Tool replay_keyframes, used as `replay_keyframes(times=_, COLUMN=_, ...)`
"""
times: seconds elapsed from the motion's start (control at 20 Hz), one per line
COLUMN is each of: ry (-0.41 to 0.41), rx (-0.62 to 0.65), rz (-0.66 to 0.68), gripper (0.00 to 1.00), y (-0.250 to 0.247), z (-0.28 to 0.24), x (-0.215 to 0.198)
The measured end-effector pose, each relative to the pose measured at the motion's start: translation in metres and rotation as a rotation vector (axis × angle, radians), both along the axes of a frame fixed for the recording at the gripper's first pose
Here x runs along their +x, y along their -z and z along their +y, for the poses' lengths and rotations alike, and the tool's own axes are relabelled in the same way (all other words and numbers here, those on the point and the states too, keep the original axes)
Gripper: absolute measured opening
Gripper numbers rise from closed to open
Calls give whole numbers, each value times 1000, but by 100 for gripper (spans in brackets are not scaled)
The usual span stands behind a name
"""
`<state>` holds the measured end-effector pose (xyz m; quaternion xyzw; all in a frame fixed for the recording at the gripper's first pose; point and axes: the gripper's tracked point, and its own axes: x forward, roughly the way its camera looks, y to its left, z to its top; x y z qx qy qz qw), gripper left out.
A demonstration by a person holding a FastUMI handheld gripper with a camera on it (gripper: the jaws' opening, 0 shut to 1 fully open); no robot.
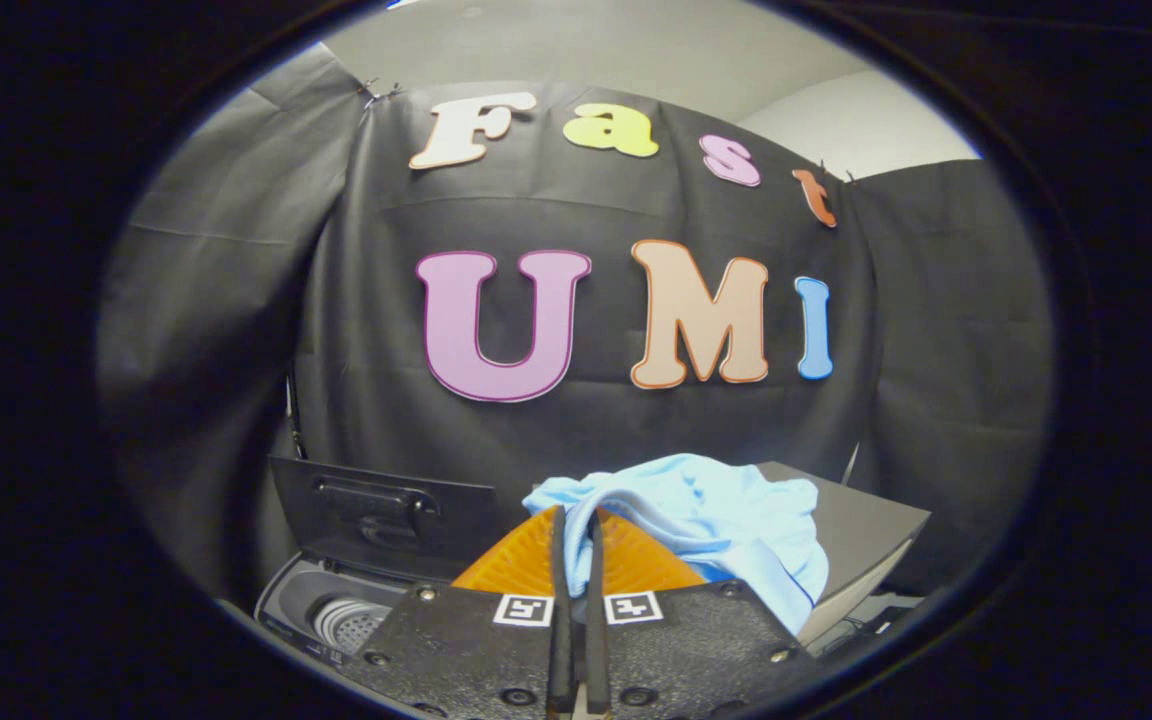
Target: Put the clothes into the washing machine and then close the washing machine lid.
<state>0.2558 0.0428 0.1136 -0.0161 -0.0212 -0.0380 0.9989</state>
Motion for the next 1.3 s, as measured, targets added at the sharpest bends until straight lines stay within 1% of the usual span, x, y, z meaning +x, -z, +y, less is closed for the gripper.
replay_keyframes(times=0.1, ry=15, rx=14, rz=16, gripper=5, y=5, z=-7, x=0)
replay_keyframes(times=0.15, ry=20, rx=41, rz=43, gripper=5, y=13, z=-12, x=1)
replay_keyframes(times=0.25, ry=-4, rx=104, rz=87, gripper=5, y=23, z=-13, x=1)
replay_keyframes(times=0.35, ry=23, rx=142, rz=81, gripper=12, y=17, z=-27, x=3)
replay_keyframes(times=0.4, ry=40, rx=150, rz=83, gripper=17, y=14, z=-33, x=4)
replay_keyframes(times=0.5, ry=35, rx=134, rz=89, gripper=27, y=6, z=-37, x=8)
replay_keyframes(times=0.55, ry=18, rx=117, rz=108, gripper=32, y=5, z=-36, x=10)
replay_keyframes(times=0.6, ry=34, rx=105, rz=141, gripper=36, y=7, z=-40, x=14)
replay_keyframes(times=0.65, ry=28, rx=109, rz=174, gripper=43, y=10, z=-42, x=13)
replay_keyframes(times=0.8, ry=36, rx=114, rz=210, gripper=62, y=11, z=-51, x=21)
replay_keyframes(times=0.9, ry=57, rx=137, rz=201, gripper=62, y=10, z=-65, x=30)
replay_keyframes(times=1.0, ry=82, rx=152, rz=269, gripper=61, y=31, z=-79, x=40)
replay_keyframes(times=1.1, ry=77, rx=159, rz=314, gripper=60, y=45, z=-88, x=51)
replay_keyframes(times=1.2, ry=72, rx=196, rz=352, gripper=59, y=62, z=-94, x=61)
replay_keyframes(times=1.3, ry=73, rx=209, rz=336, gripper=58, y=63, z=-95, x=67)
